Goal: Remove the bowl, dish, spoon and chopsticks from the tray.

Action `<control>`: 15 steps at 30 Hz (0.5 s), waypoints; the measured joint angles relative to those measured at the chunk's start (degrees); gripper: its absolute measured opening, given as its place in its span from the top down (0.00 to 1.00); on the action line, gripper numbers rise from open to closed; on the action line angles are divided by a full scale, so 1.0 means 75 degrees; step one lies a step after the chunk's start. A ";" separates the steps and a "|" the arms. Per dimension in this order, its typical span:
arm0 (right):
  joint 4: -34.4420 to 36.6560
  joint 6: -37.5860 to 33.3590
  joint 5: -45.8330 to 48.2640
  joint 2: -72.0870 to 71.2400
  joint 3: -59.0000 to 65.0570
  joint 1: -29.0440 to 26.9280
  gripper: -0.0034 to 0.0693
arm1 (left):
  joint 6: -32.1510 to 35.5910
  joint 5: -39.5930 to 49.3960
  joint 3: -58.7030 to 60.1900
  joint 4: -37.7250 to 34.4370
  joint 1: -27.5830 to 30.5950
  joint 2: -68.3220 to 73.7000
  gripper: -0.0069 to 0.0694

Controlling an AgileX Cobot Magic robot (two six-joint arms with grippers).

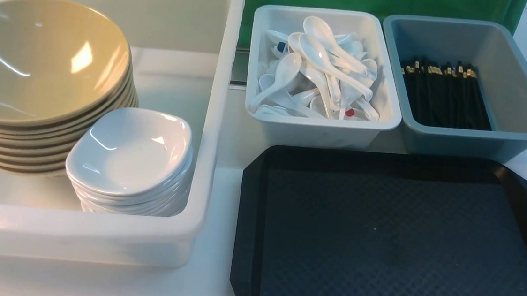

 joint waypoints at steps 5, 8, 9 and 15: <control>-0.0007 0.0000 0.0000 0.0000 0.0000 0.0000 0.87 | 0.0299 0.0000 0.0000 0.0056 -0.0134 0.0000 0.93; -0.0007 0.0000 0.0000 0.0000 0.0000 0.0000 0.87 | 0.0791 0.0000 0.0000 0.0103 -0.0164 -0.0008 0.93; -0.0007 0.0000 0.0000 0.0000 0.0000 0.0000 0.87 | 0.0997 0.0000 0.0000 0.0103 -0.0234 -0.0014 0.93; -0.0007 -0.0007 0.0000 0.0000 0.0000 0.0000 0.86 | 0.1328 0.0005 0.0000 0.0103 -0.0517 -0.0022 0.93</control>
